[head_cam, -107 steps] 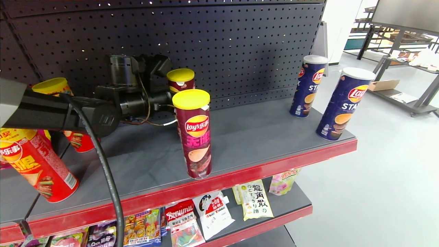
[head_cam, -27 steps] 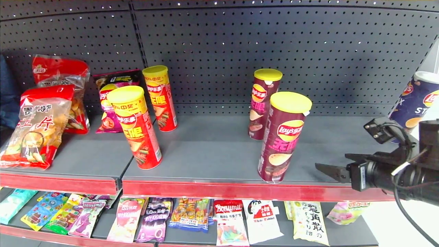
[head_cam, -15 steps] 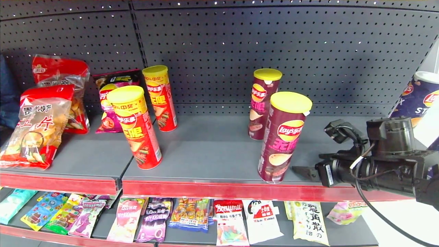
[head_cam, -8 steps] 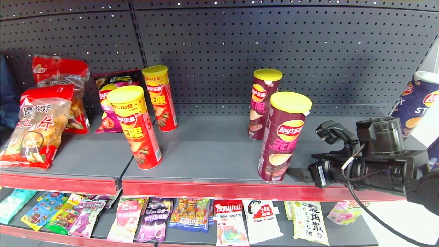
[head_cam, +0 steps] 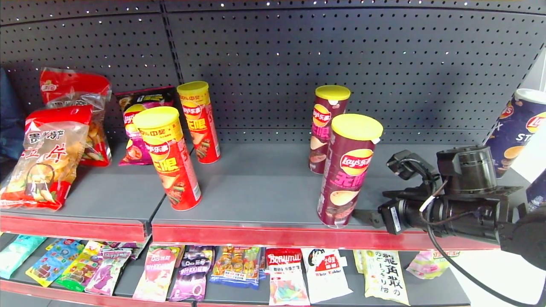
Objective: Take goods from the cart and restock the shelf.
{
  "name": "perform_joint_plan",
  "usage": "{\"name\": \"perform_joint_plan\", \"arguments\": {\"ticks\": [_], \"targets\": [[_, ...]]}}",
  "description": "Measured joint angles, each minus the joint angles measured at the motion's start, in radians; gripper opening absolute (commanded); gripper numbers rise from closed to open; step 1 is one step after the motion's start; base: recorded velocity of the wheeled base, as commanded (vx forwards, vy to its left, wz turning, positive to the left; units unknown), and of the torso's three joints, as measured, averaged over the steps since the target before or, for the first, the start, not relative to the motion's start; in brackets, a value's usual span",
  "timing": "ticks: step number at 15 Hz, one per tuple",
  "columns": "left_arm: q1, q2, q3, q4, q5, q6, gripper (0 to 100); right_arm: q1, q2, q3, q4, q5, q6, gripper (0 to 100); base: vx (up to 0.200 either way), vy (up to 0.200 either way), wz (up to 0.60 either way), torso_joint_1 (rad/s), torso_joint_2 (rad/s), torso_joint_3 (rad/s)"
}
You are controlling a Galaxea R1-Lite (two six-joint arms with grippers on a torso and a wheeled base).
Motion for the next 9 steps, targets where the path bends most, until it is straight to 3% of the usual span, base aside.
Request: {"name": "perform_joint_plan", "arguments": {"ticks": [9], "targets": [[0.000, 0.000, 0.000, 0.000, 0.000, -0.001, 100, 0.030, 0.029, -0.036, 0.001, -0.006, 0.004, 100, 0.000, 0.000, 0.00, 0.000, 0.00, 0.000]]}}
